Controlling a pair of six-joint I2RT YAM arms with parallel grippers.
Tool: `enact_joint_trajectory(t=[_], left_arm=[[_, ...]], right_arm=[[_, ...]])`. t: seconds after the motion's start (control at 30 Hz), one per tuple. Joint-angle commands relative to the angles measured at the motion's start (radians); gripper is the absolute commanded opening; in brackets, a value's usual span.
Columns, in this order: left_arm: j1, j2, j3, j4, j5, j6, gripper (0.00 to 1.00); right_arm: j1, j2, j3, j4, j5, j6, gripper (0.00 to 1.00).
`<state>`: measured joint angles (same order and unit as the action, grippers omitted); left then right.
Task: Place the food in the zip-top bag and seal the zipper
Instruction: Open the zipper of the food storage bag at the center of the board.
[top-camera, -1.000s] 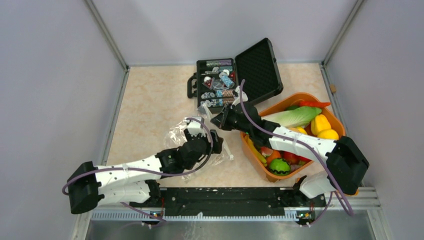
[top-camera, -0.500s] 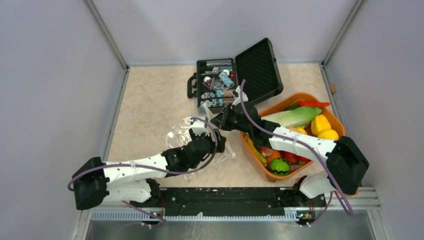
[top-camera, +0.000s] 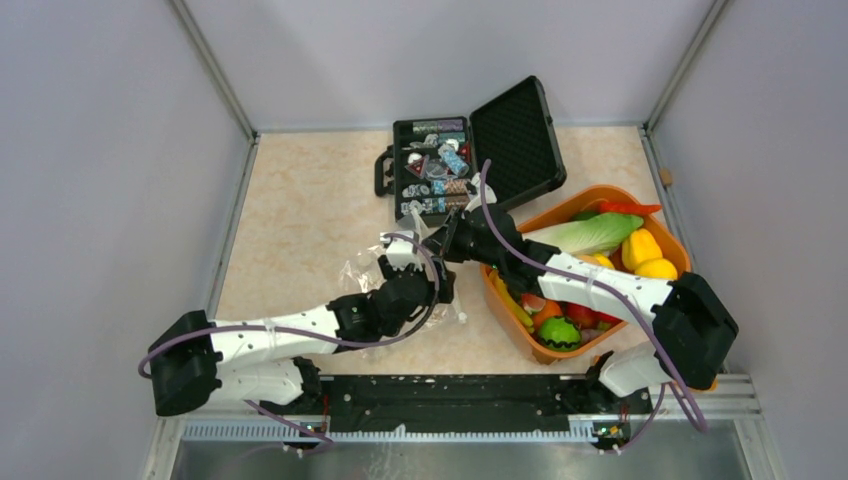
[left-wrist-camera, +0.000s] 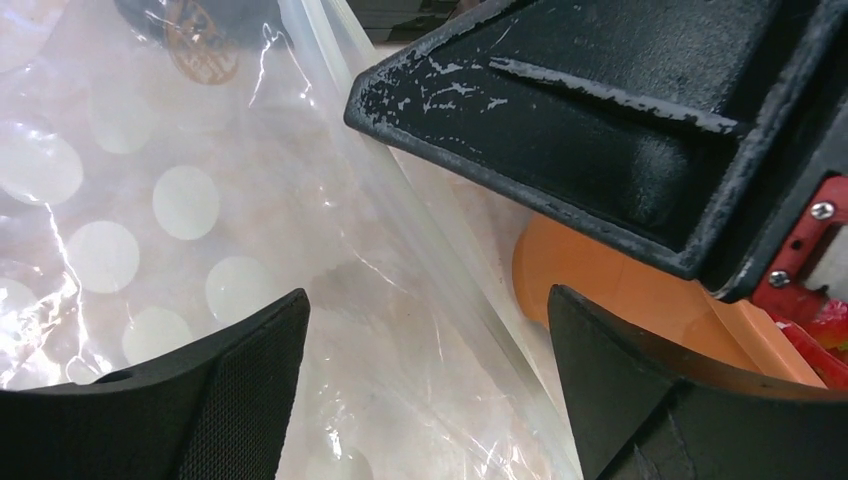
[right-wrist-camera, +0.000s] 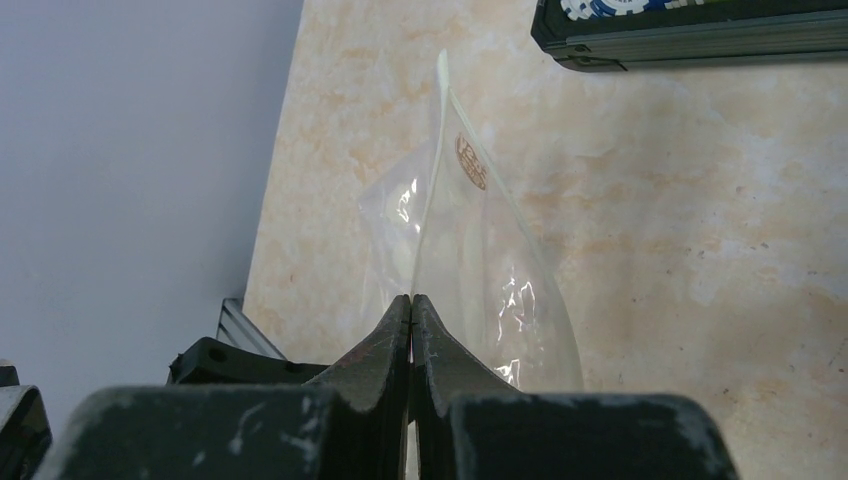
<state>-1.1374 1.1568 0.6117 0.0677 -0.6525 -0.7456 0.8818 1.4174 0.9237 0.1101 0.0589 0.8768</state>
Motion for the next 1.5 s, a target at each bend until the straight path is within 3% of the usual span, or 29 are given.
enact_joint_trajectory(t=[0.0,0.47,0.57,0.87,1.03,1.13,1.3,1.47], left_arm=[[-0.005,0.016,0.050,0.016,-0.052,-0.001,0.85],[-0.015,0.028,0.061,-0.059,-0.124,-0.021,0.39],[-0.019,0.014,0.059,-0.063,-0.126,-0.015,0.23],[-0.019,-0.051,0.051,-0.155,-0.191,-0.008,0.08],[-0.019,-0.107,0.042,-0.204,-0.220,0.003,0.02],[-0.018,-0.150,0.017,-0.200,-0.236,0.001,0.02],[-0.016,-0.206,-0.009,-0.187,-0.241,0.023,0.02],[-0.016,-0.232,-0.007,-0.202,-0.230,0.031,0.02]], right_arm=[[0.013,-0.031,0.020,0.026,-0.004,0.019,0.00],[0.014,-0.040,0.021,-0.001,0.025,0.014,0.00],[0.013,-0.039,0.021,-0.010,0.042,0.009,0.00],[0.013,-0.037,0.025,-0.010,0.006,-0.045,0.02],[0.014,-0.078,0.028,-0.025,-0.035,-0.111,0.33],[0.013,-0.116,0.024,-0.029,-0.084,-0.153,0.44],[0.014,-0.166,-0.005,-0.081,-0.078,-0.139,0.45],[0.014,-0.173,-0.110,-0.028,-0.064,-0.069,0.45]])
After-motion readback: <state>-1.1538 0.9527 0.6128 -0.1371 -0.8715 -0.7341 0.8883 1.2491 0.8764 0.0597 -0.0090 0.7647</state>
